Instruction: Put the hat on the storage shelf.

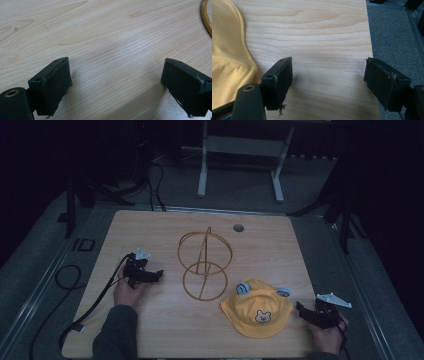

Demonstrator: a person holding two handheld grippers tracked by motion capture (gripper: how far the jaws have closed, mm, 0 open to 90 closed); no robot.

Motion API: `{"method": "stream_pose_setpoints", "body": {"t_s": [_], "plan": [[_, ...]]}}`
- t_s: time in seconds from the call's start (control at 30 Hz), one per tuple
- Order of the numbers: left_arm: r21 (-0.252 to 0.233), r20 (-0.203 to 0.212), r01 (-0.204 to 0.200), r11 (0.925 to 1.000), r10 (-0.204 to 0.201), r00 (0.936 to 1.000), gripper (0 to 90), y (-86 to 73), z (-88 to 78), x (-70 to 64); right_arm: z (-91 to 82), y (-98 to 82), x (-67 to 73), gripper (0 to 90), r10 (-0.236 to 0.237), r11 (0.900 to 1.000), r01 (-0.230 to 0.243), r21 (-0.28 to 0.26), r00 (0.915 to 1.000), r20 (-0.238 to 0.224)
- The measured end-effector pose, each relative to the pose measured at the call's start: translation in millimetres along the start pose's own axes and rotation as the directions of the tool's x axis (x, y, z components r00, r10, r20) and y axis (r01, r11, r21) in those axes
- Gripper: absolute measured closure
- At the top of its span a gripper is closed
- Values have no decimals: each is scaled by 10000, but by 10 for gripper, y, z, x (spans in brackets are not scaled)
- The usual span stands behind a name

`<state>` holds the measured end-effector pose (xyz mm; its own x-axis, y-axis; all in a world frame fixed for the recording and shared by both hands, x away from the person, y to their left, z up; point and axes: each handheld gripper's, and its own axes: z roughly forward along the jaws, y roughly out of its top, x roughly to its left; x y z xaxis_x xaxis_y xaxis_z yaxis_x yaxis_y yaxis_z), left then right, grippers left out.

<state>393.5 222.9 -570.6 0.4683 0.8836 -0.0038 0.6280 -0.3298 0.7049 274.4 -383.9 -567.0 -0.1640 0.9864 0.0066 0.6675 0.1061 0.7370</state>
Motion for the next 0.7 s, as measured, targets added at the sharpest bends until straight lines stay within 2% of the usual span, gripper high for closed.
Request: {"method": "stream_pose_setpoints", "body": {"t_s": [0.17, 0.37, 0.43, 0.57, 0.7], "plan": [[-88, -188, 139, 9999, -141, 9997, 144, -7, -14, 15, 0, 0, 1, 229, 1, 10000, -1, -1, 10000, 7], [-88, -192, 135, 9999, -136, 9997, 144, -7, -14, 15, -5, -5, 2, 228, -83, 10000, 83, -8, 9999, -66], [-90, -191, 137, 9999, -139, 9997, 144, -7, -14, 15, -18, -8, 9, 232, -304, 9995, 307, 72, 9991, -312], [-89, -189, 139, 9999, -140, 9997, 144, -7, -14, 15, -77, 5, 11, 331, -585, 9977, 611, 279, 9946, -859], [-86, -190, 131, 9999, -132, 9997, 144, -7, -14, 15, -199, 46, 56, 379, -1074, 9938, 1100, 171, 9879, -1121]]}}
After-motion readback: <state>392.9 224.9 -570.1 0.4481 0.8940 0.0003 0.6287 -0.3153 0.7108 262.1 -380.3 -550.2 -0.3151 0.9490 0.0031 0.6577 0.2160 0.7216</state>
